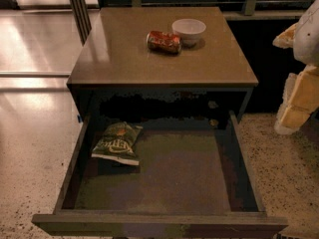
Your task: Pick green jalapeno chip bag from top drawer and place on counter
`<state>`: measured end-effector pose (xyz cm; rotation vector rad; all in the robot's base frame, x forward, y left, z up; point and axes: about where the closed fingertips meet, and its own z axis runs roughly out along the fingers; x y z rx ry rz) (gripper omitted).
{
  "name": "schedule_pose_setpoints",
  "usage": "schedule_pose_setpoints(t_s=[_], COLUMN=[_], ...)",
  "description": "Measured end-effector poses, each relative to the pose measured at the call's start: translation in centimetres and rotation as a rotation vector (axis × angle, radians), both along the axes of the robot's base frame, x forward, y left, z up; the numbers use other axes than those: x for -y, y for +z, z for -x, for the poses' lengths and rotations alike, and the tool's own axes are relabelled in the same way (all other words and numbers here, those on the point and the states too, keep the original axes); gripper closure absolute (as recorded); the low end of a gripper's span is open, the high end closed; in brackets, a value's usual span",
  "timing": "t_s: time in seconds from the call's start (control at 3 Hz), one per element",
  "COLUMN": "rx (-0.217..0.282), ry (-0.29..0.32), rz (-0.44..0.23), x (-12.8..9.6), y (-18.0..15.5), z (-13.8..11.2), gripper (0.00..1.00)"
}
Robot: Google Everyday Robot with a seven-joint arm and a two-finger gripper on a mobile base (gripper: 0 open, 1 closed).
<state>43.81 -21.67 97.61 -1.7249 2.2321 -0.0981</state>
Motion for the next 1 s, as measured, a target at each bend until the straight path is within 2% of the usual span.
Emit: schedule_pose_setpoints(t_s=[0.33, 1.0], rx=[0.0, -0.021], ry=[0.0, 0.145], rz=[0.0, -0.126], x=[0.0, -5.7], y=[0.0, -5.0], z=[0.0, -3.0], gripper=[0.0, 0.0])
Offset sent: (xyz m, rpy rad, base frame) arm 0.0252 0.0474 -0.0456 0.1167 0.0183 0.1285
